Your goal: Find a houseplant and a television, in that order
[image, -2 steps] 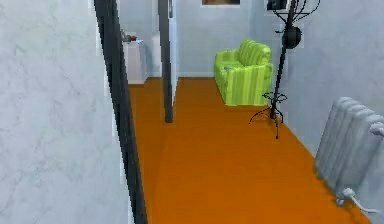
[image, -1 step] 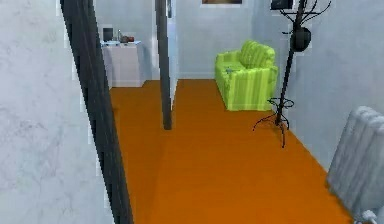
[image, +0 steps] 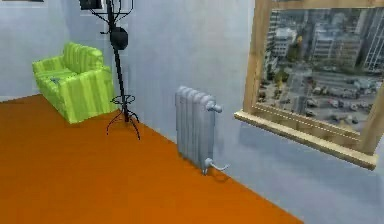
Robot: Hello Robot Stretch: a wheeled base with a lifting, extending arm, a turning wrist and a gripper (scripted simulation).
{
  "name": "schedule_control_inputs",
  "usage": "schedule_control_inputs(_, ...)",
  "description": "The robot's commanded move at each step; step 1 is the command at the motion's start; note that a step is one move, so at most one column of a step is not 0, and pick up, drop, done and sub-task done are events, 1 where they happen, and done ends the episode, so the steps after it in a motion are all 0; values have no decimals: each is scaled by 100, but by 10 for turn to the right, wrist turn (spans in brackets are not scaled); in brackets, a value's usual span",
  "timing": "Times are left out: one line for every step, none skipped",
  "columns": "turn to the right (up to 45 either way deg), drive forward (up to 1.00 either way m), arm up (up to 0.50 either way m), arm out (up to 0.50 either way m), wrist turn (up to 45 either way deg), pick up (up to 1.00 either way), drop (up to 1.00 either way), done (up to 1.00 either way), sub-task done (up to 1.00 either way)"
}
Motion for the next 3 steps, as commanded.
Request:
schedule_control_inputs(420,0,0,0,0,0,0,0,0)
schedule_control_inputs(0,20,0,0,0,0,0,0,0)
schedule_control_inputs(-450,0,0,0,0,0,0,0,0)
